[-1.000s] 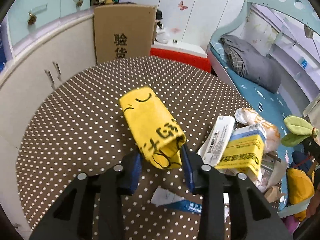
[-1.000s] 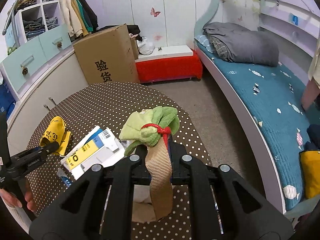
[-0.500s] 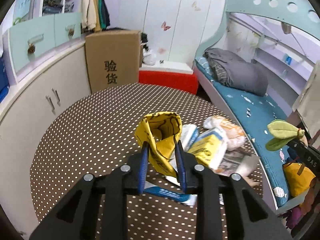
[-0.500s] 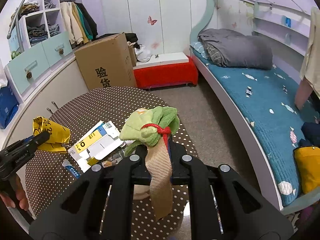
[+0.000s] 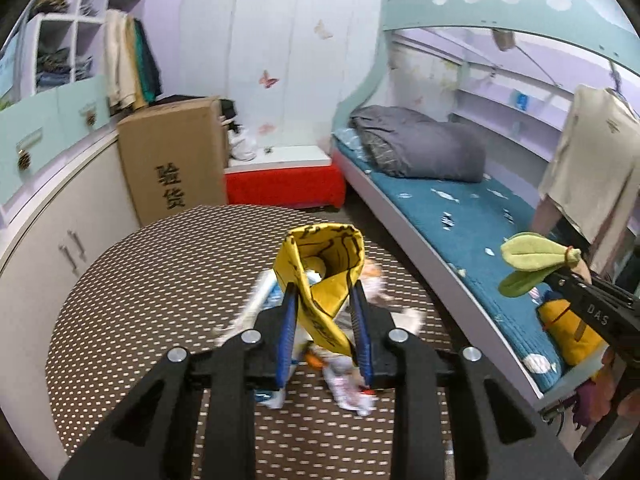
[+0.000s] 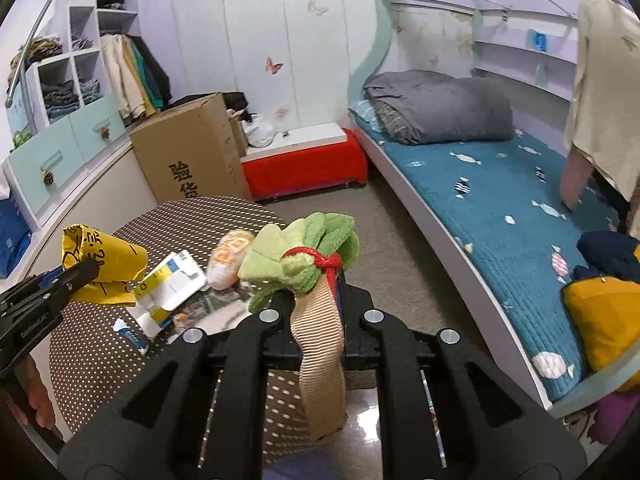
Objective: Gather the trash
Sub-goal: 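Carry the yellow bag and green cloth with both tools over the bucket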
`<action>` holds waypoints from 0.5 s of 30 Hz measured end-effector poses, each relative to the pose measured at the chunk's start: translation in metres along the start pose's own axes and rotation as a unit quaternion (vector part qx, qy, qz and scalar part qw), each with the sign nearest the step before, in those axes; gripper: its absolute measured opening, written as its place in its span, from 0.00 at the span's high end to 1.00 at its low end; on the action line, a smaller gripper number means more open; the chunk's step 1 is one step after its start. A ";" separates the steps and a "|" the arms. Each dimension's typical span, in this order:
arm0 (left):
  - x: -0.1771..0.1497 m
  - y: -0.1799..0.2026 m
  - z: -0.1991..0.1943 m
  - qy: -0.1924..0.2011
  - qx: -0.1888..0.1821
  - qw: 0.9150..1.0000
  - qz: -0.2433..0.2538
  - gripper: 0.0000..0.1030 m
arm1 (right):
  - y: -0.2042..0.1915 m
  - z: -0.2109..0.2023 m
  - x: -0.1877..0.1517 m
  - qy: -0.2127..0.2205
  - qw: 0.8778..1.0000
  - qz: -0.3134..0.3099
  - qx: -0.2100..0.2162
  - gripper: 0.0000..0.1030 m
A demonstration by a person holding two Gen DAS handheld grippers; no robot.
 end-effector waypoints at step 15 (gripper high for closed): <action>-0.033 0.137 0.021 -0.038 -0.091 0.992 0.081 0.76 | 0.096 -0.039 -0.047 -0.006 0.996 0.056 -0.069 0.90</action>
Point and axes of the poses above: each gripper's, at about its wrist camera, not at the fingertips, and z roughly the way its jaws point, y to its right, x to its top, the point moved 6 cm from there along z, roughly the way its jaws point, and after that the axes turned 2 degrees about -z, right-handed, at the moved point
